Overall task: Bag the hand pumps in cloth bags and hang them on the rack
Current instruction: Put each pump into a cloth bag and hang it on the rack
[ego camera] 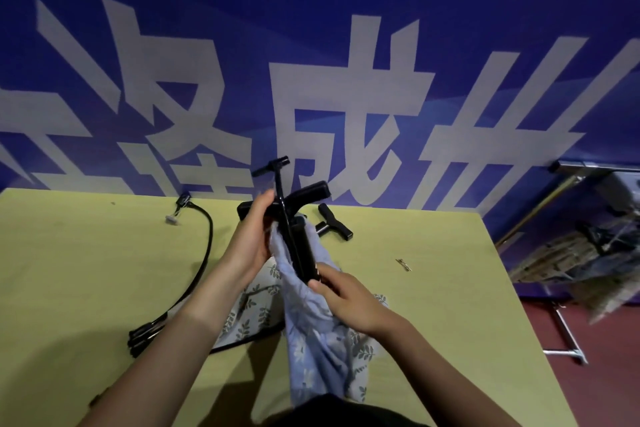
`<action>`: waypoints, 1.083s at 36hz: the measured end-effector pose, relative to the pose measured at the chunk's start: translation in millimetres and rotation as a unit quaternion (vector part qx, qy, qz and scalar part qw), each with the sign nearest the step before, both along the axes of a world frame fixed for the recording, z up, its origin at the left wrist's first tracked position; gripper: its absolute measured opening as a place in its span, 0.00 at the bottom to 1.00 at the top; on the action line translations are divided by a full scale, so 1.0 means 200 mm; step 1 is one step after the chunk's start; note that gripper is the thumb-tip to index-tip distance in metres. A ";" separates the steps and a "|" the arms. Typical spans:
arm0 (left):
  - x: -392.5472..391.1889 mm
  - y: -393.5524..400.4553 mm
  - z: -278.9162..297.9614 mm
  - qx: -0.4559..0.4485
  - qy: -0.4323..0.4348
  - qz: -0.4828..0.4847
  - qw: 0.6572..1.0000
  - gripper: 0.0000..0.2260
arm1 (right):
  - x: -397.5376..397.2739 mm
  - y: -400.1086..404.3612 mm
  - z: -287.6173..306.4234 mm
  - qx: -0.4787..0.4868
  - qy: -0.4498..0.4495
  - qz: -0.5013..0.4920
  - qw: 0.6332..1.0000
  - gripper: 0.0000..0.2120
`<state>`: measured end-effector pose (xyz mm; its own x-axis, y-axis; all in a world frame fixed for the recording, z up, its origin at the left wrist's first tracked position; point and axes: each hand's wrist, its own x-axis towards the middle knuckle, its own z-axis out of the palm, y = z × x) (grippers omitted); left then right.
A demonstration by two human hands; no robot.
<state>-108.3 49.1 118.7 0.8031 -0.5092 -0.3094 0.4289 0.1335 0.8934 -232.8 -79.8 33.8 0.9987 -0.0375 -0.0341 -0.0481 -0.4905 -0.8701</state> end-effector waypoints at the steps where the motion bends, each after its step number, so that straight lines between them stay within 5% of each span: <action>1: 0.00 0.01 -0.01 -0.003 -0.005 0.010 1.000 0.17 | 0.00 -0.01 0.00 0.004 0.000 0.005 1.000 0.17; 5: 0.01 0.03 -0.03 0.006 -0.003 0.029 1.000 0.17 | 0.01 -0.02 -0.01 0.120 -0.011 -0.091 0.989 0.12; 10: 0.02 0.06 -0.05 0.001 0.035 0.047 0.998 0.16 | 0.02 -0.07 -0.11 0.199 -0.045 -0.386 0.900 0.08; 14: 0.03 0.07 -0.06 -0.006 0.039 0.028 0.999 0.16 | 0.02 -0.11 -0.15 0.276 0.174 -0.270 0.906 0.16; 17: 0.03 0.08 -0.06 0.005 0.038 0.012 0.999 0.16 | 0.02 -0.09 -0.15 0.340 0.246 -0.195 0.887 0.20; 25: 0.05 0.14 -0.07 0.022 0.018 -0.010 1.000 0.12 | 0.04 -0.04 -0.15 0.428 0.156 -0.133 0.880 0.16; 28: 0.06 0.17 -0.07 0.034 -0.006 -0.012 0.999 0.12 | 0.06 -0.04 -0.15 0.451 0.111 -0.142 0.874 0.24; 34: 0.08 0.19 -0.07 0.021 -0.025 0.002 0.999 0.11 | 0.05 -0.05 -0.09 0.486 0.151 -0.105 0.854 0.28; 39: 0.11 0.20 -0.08 0.029 -0.038 -0.010 0.999 0.14 | 0.06 -0.05 -0.06 0.546 0.173 -0.119 0.811 0.21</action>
